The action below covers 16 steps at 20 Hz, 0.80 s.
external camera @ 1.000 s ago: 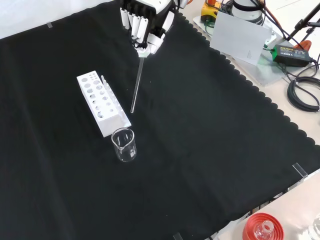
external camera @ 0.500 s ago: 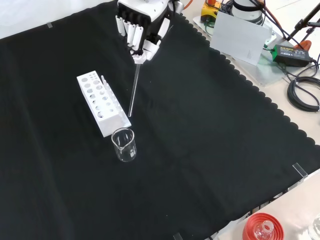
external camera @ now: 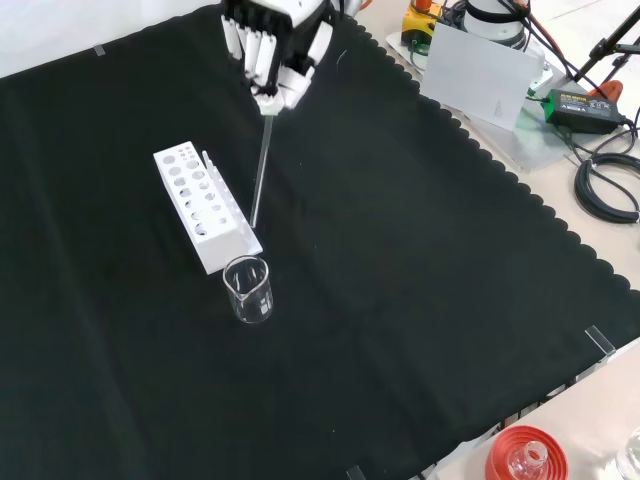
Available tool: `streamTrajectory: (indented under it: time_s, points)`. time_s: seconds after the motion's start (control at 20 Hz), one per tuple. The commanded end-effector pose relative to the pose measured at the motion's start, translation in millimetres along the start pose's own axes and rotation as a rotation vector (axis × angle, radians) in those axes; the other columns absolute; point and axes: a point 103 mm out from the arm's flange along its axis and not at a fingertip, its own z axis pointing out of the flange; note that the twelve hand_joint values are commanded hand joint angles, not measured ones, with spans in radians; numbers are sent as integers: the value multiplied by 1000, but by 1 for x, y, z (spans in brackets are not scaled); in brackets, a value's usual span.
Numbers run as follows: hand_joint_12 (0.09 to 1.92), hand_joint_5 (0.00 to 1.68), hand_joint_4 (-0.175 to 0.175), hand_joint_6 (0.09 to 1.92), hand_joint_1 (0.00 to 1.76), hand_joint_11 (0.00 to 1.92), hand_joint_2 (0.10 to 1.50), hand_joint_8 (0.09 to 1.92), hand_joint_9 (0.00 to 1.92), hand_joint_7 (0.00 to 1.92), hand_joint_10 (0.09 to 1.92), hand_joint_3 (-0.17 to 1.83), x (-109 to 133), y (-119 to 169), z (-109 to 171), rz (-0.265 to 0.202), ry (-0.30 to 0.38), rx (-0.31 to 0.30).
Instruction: Stir in the beaker to the left of the white test tube rack with the glass rod.
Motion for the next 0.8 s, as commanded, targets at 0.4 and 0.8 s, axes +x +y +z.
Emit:
streamTrajectory:
  time_s: [0.4, 0.8]
  points:
    - [703, 1088, -175, 590, 1308, 1613, 1106, 836, 1787, 1257, 394, -150, 4, 22, 36, -6, -54, 88]
    - [708, 1087, -175, 593, 1308, 1611, 1109, 838, 1785, 1256, 399, -157, 4, 27, 37, 2, -45, 82]
